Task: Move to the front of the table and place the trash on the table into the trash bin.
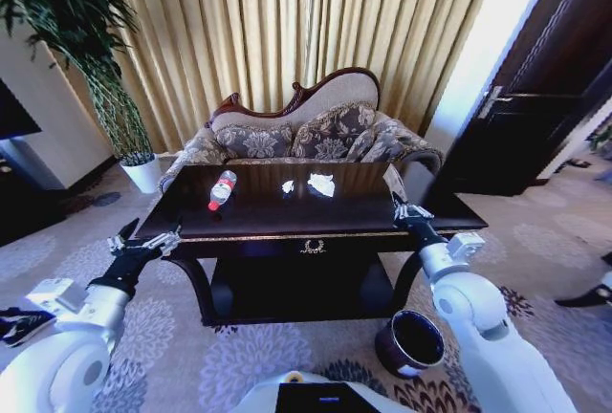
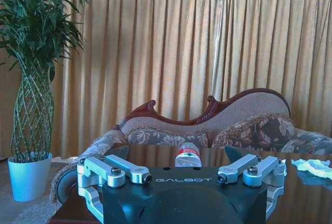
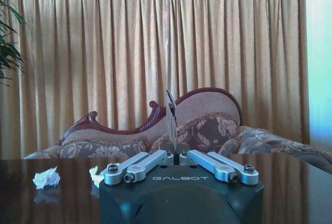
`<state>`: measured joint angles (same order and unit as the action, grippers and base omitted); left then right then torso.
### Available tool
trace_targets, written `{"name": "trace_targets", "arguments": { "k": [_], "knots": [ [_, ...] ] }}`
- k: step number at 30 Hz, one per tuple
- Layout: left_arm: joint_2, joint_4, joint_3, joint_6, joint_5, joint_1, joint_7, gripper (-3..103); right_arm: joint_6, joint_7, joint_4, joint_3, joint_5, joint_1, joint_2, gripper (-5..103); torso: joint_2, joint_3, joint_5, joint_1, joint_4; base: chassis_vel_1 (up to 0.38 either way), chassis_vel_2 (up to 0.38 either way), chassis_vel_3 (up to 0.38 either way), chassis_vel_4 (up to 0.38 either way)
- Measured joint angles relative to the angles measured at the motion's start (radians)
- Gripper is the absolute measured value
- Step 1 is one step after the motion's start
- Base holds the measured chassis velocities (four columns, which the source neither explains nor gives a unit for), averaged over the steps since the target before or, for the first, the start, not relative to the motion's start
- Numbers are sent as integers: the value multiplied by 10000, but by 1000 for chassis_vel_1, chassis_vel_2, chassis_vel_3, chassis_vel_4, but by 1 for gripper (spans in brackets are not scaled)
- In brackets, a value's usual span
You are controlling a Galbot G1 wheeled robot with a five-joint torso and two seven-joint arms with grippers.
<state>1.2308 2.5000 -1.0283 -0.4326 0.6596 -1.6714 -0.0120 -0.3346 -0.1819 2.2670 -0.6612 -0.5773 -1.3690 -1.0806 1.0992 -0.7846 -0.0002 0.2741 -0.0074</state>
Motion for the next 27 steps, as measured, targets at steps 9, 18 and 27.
{"name": "trace_targets", "arguments": {
  "k": [9,18,27],
  "knots": [
    [3,0,13,4,-2,16,2,100,-52,-68,-46,-2,9,25,20,0,0,1,0,-1,0,110,-100,-102,91],
    [28,0,21,10,-4,19,16,100,-53,-84,-85,-2,14,15,17,0,0,0,0,0,0,106,-102,-109,105],
    [36,0,25,23,-12,32,20,100,-3,-85,-240,15,132,22,31,0,0,0,0,0,0,123,-109,-113,119]
  ]
}}
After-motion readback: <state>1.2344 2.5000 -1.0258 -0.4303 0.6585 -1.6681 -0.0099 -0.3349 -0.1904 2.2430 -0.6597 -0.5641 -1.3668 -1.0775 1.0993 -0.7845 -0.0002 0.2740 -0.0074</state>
